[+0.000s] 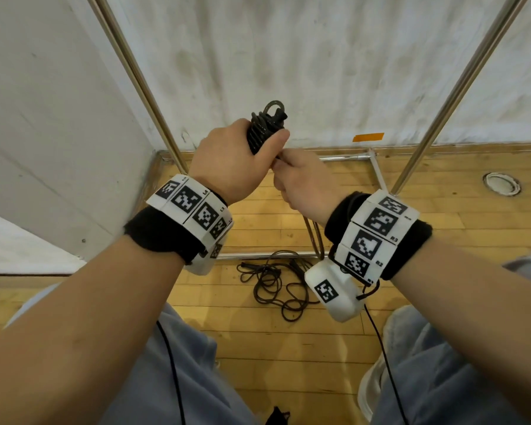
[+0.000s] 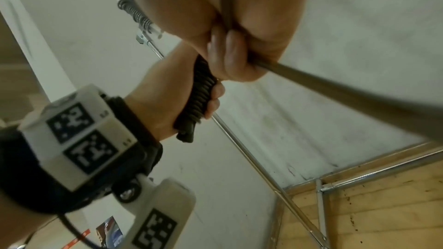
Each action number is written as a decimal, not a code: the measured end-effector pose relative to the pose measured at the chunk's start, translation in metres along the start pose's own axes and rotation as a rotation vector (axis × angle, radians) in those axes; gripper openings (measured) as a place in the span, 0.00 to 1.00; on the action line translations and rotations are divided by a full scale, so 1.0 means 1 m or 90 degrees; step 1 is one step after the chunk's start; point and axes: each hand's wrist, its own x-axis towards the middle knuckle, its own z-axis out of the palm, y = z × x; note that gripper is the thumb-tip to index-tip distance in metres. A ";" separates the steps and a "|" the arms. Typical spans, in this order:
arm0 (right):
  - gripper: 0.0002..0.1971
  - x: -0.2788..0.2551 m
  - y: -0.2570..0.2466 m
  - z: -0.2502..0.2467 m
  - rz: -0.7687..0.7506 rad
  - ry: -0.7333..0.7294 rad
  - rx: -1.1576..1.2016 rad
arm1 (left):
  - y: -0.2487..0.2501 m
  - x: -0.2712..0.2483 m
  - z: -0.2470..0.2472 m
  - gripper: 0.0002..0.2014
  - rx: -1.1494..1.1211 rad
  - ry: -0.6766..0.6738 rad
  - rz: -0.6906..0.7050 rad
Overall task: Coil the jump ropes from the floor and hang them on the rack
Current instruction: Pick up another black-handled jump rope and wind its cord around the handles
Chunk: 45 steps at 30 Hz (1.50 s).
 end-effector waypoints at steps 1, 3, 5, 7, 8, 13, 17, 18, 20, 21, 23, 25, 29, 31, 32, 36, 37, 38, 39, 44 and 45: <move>0.16 0.000 -0.001 -0.002 -0.003 0.004 -0.009 | -0.003 0.001 0.002 0.25 0.027 0.001 0.008; 0.16 0.002 -0.002 -0.005 -0.007 0.010 -0.023 | -0.008 0.003 0.006 0.28 0.051 0.001 0.011; 0.16 0.003 -0.001 -0.006 -0.018 0.017 -0.060 | -0.011 0.005 0.010 0.29 0.060 -0.009 -0.004; 0.15 0.003 0.001 -0.006 -0.026 0.020 -0.084 | -0.012 0.006 0.016 0.28 0.066 -0.026 -0.019; 0.15 0.003 0.003 -0.006 -0.023 0.020 -0.086 | -0.012 0.006 0.019 0.28 0.068 -0.033 -0.027; 0.15 0.004 0.012 -0.006 0.005 0.046 -0.054 | -0.009 0.007 0.026 0.27 0.057 -0.083 -0.056; 0.13 0.004 0.015 -0.010 -0.022 0.037 -0.071 | -0.006 0.002 0.019 0.23 -0.109 -0.160 -0.046; 0.13 0.004 0.015 -0.013 -0.024 0.040 -0.076 | -0.004 0.001 0.017 0.20 -0.159 -0.183 -0.045; 0.13 0.003 0.015 -0.016 -0.026 0.049 -0.092 | 0.000 -0.002 0.011 0.19 -0.235 -0.228 -0.048; 0.13 0.002 0.015 -0.016 -0.031 0.052 -0.098 | 0.001 -0.002 0.008 0.21 -0.255 -0.246 -0.046; 0.13 0.001 0.014 -0.015 -0.042 0.056 -0.111 | 0.004 -0.004 0.004 0.22 -0.275 -0.266 -0.033; 0.16 0.000 0.012 -0.017 -0.049 0.071 -0.110 | 0.004 -0.006 0.002 0.19 -0.281 -0.266 -0.019; 0.20 -0.001 0.007 -0.024 -0.070 0.089 -0.115 | 0.004 -0.011 -0.006 0.14 -0.243 -0.243 0.007; 0.19 0.000 0.005 -0.024 -0.081 0.095 -0.137 | 0.006 -0.013 -0.010 0.10 -0.263 -0.238 0.021; 0.18 0.000 0.004 -0.023 -0.082 0.100 -0.137 | 0.007 -0.014 -0.013 0.10 -0.270 -0.229 0.023; 0.19 0.002 0.000 -0.022 -0.077 0.104 -0.098 | 0.009 -0.015 -0.018 0.16 -0.257 -0.185 -0.019; 0.18 0.003 0.000 -0.022 -0.077 0.099 -0.093 | 0.009 -0.015 -0.019 0.17 -0.260 -0.176 -0.030; 0.18 0.003 -0.001 -0.022 -0.077 0.096 -0.094 | 0.010 -0.016 -0.018 0.17 -0.271 -0.165 -0.036; 0.18 0.003 -0.002 -0.022 -0.077 0.094 -0.099 | 0.010 -0.016 -0.018 0.17 -0.279 -0.150 -0.038; 0.16 0.004 -0.006 -0.025 -0.072 0.071 -0.105 | 0.013 -0.014 -0.015 0.15 -0.337 -0.122 -0.050; 0.16 0.004 -0.007 -0.025 -0.069 0.061 -0.103 | 0.014 -0.013 -0.014 0.15 -0.356 -0.127 -0.059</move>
